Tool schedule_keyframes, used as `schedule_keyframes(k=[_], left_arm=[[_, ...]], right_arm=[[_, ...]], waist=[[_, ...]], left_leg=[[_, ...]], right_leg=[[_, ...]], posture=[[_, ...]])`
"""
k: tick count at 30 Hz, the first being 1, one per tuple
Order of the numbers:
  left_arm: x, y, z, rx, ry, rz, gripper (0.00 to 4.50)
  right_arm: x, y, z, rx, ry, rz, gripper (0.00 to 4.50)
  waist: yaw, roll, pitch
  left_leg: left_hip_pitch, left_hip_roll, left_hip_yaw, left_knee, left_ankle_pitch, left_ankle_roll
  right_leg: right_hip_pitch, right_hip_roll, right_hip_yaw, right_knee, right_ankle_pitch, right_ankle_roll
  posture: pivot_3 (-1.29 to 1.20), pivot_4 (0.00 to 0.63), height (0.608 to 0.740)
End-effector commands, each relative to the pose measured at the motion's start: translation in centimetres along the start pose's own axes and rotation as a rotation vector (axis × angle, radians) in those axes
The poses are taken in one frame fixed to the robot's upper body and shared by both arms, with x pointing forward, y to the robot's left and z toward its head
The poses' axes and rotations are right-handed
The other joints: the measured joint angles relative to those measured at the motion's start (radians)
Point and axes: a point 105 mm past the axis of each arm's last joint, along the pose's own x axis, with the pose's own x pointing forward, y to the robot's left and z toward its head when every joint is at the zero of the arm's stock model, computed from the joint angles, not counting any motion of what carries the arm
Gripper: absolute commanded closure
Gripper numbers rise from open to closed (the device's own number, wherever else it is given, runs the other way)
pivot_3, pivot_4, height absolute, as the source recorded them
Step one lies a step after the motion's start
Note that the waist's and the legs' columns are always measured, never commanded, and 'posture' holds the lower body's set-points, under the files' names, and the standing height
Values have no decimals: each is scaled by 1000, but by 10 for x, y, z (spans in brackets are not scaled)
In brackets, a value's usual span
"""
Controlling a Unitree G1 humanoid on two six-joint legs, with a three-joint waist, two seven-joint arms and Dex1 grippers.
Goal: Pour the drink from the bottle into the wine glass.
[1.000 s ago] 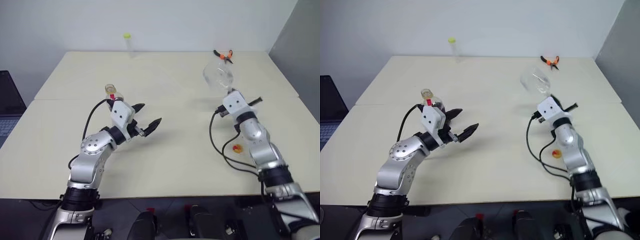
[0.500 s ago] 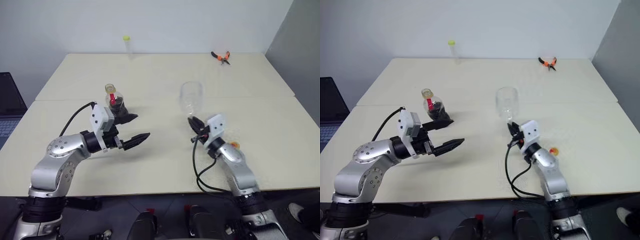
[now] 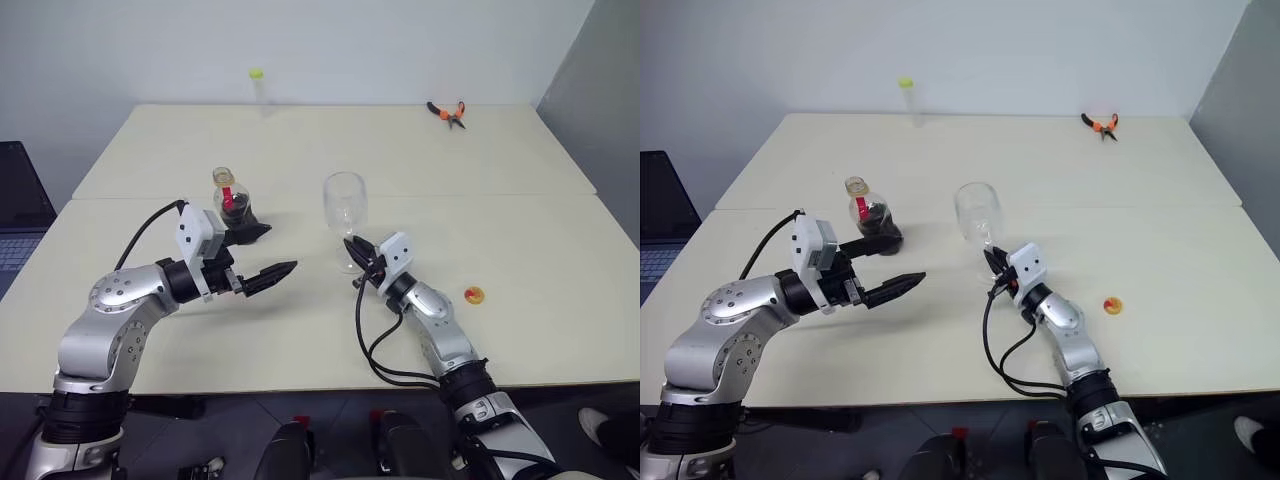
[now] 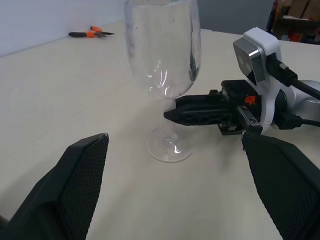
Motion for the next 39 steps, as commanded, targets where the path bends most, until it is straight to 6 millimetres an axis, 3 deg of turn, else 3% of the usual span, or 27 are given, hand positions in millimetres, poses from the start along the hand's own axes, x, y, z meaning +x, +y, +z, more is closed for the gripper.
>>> schedule_keyframes(k=[1,4,17,22,28,33,39], left_arm=[[0,2,13,55,-32,10,0],[2,2,13,56,-34,11,0],[1,3,10,51,-30,23,0],[-3,6,1,44,-27,98,0],[-18,9,-21,11,2,227,0],[-34,28,-36,4,-8,483,0],[-34,44,-48,37,-22,691,0]], right_arm=[[3,-3,14,-42,-47,7,4390],[2,-2,12,-44,-39,13,4390],[2,-1,17,-88,-40,31,75],[-11,-3,11,-81,30,50,33],[-65,-1,15,-94,155,140,33],[-102,17,46,-71,208,243,33],[-109,33,82,-36,174,302,33]], waist=[[0,0,0],[0,0,0],[-1,0,0],[-1,0,0],[11,0,0],[19,0,0],[23,-1,0]], left_leg=[[0,0,0,0,0,0],[0,0,0,0,0,0],[0,0,0,0,0,0],[0,0,0,0,0,0],[-1,0,-2,0,0,0],[-1,1,-2,0,0,0],[-1,1,-3,3,0,0]], right_leg=[[0,0,0,0,0,0],[0,0,-1,0,0,0],[0,0,0,0,0,0],[0,0,0,0,0,0],[0,-2,0,-1,-1,1],[0,-2,0,-3,-4,6],[2,-2,-1,-2,-4,7]], posture=[[0,150,740],[0,150,740],[0,150,740],[0,150,740],[0,150,740],[0,150,740],[0,150,740]])
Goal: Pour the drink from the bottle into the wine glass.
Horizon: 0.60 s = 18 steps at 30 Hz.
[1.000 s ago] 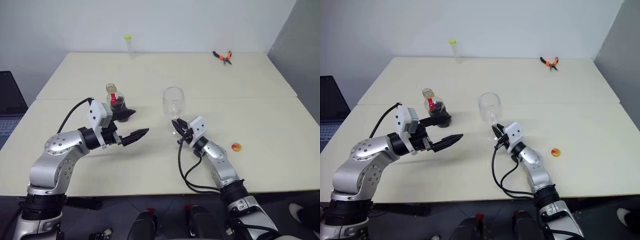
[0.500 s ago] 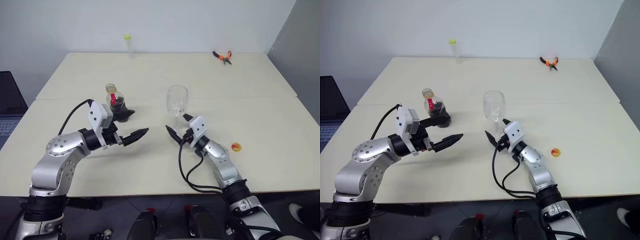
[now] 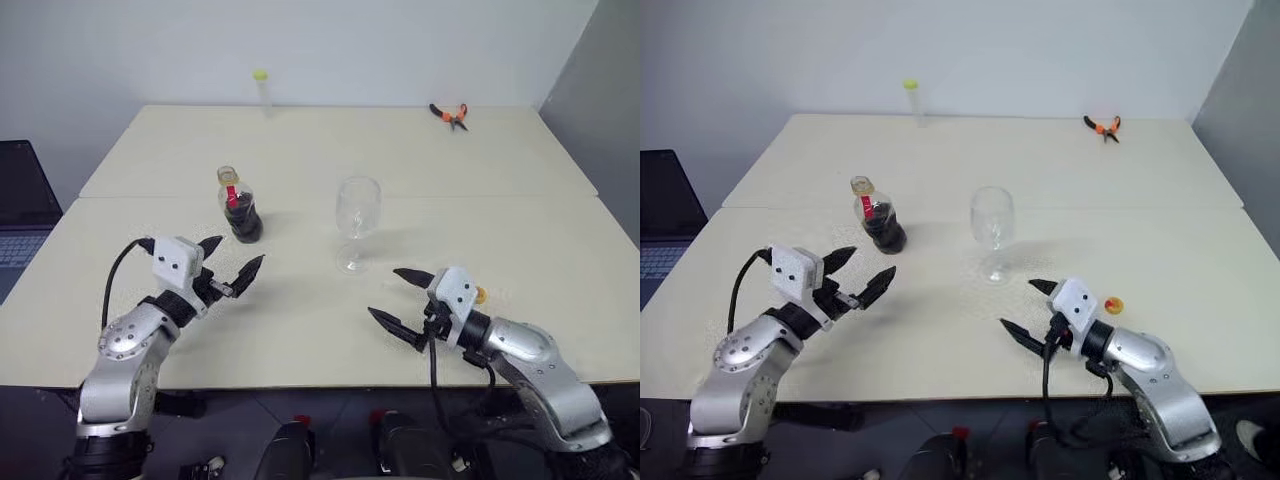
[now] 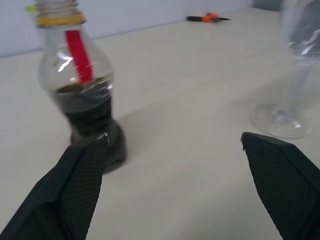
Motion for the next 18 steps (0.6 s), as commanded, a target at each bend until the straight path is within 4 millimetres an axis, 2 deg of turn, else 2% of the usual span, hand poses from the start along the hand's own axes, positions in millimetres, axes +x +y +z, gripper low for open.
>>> schedule_keyframes(k=[1,7,18], left_arm=[[7,16,11,60,-64,131,0],[32,19,3,20,-62,180,0],[78,28,2,-25,-55,185,0]], right_arm=[[-2,3,23,-15,-48,15,33],[4,2,42,-28,-90,15,33],[6,6,66,-62,-139,55,33]], waist=[[1,-1,0],[4,-1,0],[2,-2,0]], left_leg=[[0,0,0,0,0,0],[-1,-2,2,0,0,0],[-3,-2,1,-1,0,0]], right_leg=[[0,0,-1,0,0,0],[0,0,-2,0,1,1],[-1,0,-2,-3,1,1]], posture=[[0,150,740],[0,150,740],[0,150,740]])
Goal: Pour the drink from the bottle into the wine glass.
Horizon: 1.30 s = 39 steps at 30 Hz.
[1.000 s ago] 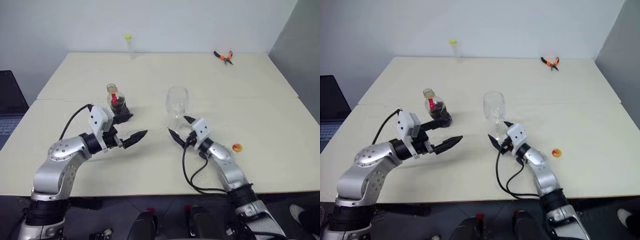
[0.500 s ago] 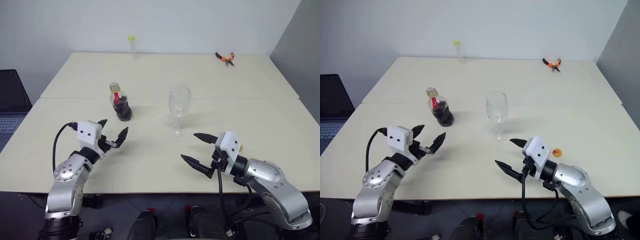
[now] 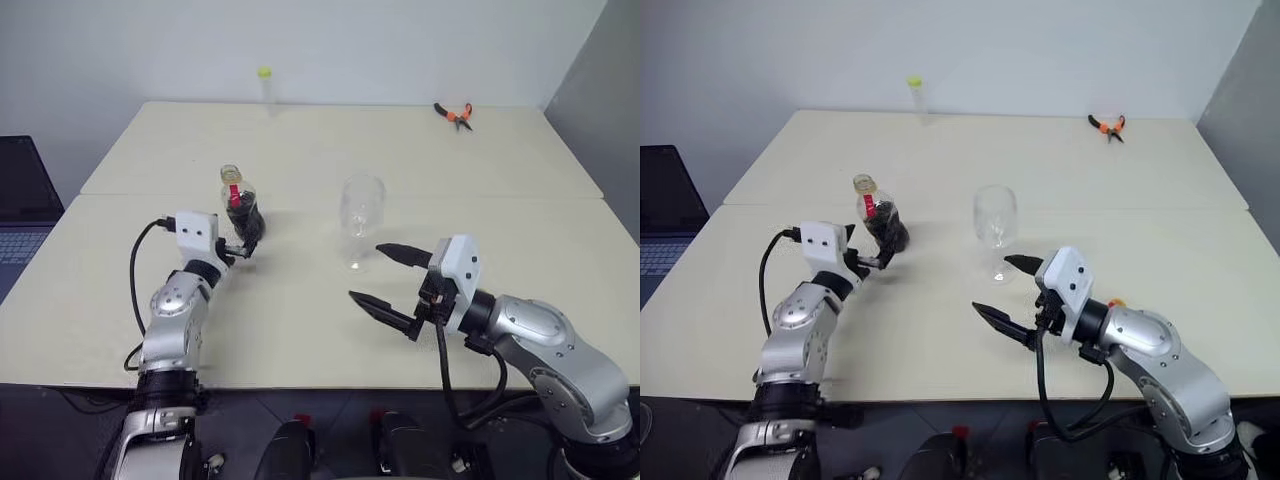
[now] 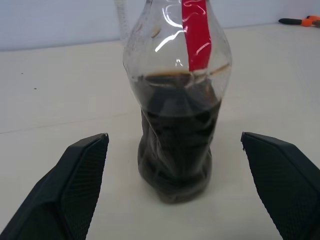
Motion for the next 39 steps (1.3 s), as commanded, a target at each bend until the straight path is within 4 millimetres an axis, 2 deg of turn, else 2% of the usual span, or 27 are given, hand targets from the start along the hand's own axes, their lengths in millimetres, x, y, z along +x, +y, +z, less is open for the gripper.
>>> schedule_keyframes(k=[1,13,16,22,26,31,34,39], left_arm=[[9,-2,8,33,-32,-6,0],[28,-1,12,-17,-54,-9,0],[32,-3,14,-33,-58,-18,573],[35,-9,19,-51,-76,-46,2592],[34,-8,33,-34,-120,-56,3233],[32,-41,66,109,-201,-199,3570],[35,-73,89,252,-262,-320,3604],[43,-106,116,299,-330,-456,3605]], right_arm=[[-3,2,16,-38,-48,0,33],[-5,2,14,-26,-45,-17,33],[-5,1,14,-26,-45,-19,0],[-5,0,14,-26,-47,-28,0],[-7,-2,18,-32,-56,-53,0],[-14,-12,27,-18,-93,-127,0],[-18,-20,29,-4,-104,-180,0],[-16,-29,32,-9,-129,-254,0]], waist=[[-1,0,0],[-1,0,0],[-1,0,0],[-1,0,0],[-1,-1,0],[0,-2,1],[3,-2,1],[1,-2,1]], left_leg=[[0,0,0,0,0,0],[0,0,0,0,0,0],[0,0,0,0,0,0],[0,0,0,0,0,0],[0,0,-1,0,0,0],[-2,0,-2,0,0,0],[-2,-1,-1,0,0,0],[-2,-1,0,0,0,0]], right_leg=[[0,0,0,0,0,0],[0,0,0,0,0,0],[0,0,0,0,0,0],[0,0,0,0,0,0],[0,0,0,0,0,0],[-1,0,0,0,0,0],[-1,0,0,0,1,-1],[-1,0,0,0,0,0]], posture=[[0,150,740],[0,150,740],[0,150,740],[0,150,740],[0,150,740],[0,150,740],[0,150,740],[0,150,740]])
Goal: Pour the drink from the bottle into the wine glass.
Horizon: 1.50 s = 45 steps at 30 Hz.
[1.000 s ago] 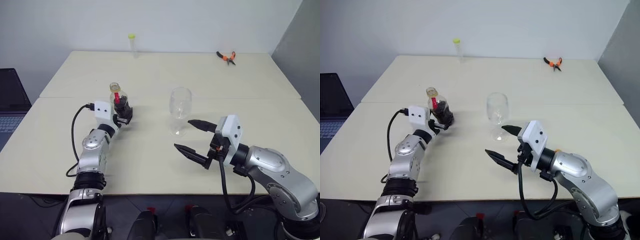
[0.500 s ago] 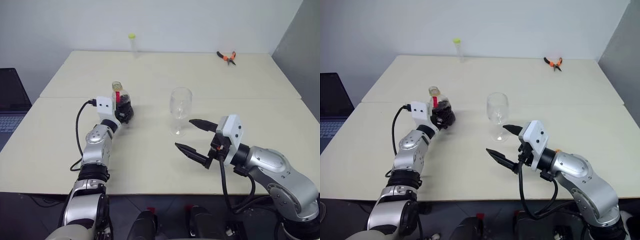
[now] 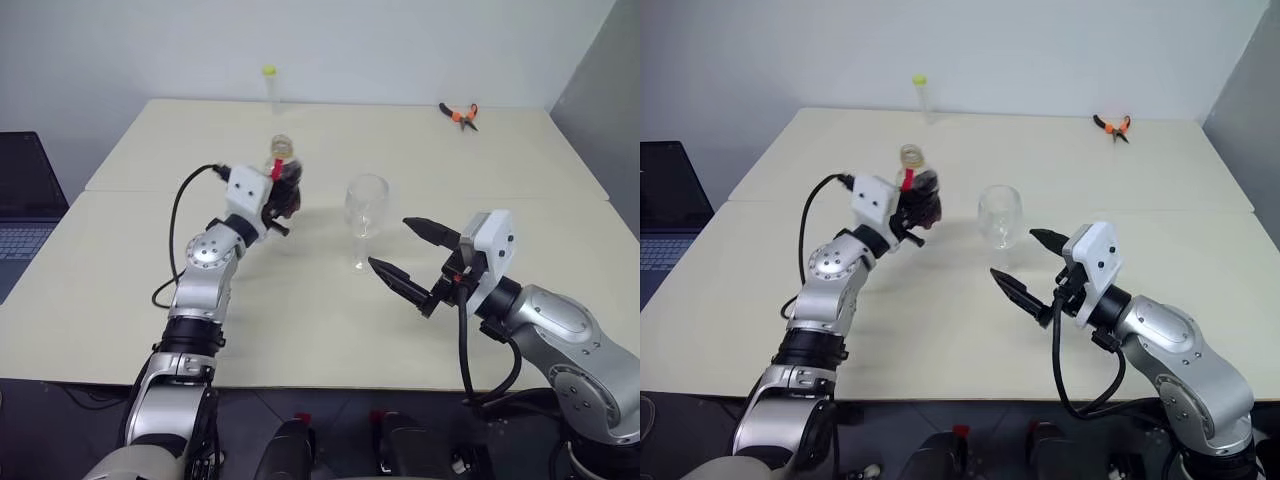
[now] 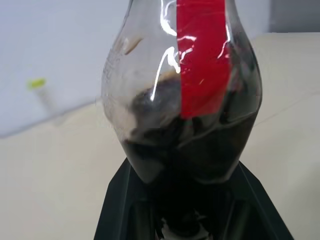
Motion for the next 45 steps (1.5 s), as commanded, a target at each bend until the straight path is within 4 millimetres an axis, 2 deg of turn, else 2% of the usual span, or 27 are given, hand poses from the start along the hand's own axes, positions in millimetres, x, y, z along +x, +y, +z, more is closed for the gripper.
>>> schedule_keyframes(k=[1,6,15,27,35,45], left_arm=[[17,-9,43,104,-129,-88,3614],[32,-17,58,259,-163,-161,3703],[37,1,70,415,-196,-136,3709],[24,11,60,554,-199,-166,3744],[22,10,57,693,-185,-206,3744],[22,9,59,833,-197,-254,3744]], right_arm=[[1,-4,17,-45,-66,-46,0],[3,-2,17,-44,-70,-42,0],[11,2,18,-42,-92,-34,0],[26,-7,20,-44,-118,-78,0],[28,-15,11,-63,-75,-117,0],[29,-19,11,-62,-82,-140,0]], waist=[[-1,0,0],[-8,0,0],[-6,0,0],[-6,0,0],[-6,0,0],[-8,0,0]], left_leg=[[0,0,0,0,0,0],[0,0,2,-1,0,0],[0,0,2,-1,0,0],[0,-1,1,-1,0,0],[-1,-2,1,-1,0,0],[-1,-2,2,0,0,0]], right_leg=[[0,0,0,0,0,0],[0,1,1,0,0,0],[-1,2,1,0,0,0],[-1,2,0,0,1,-1],[-1,2,0,1,2,-3],[-2,2,0,2,1,-2]], posture=[[0,150,740],[0,150,740],[0,150,740],[0,150,740],[0,150,740],[0,150,740]])
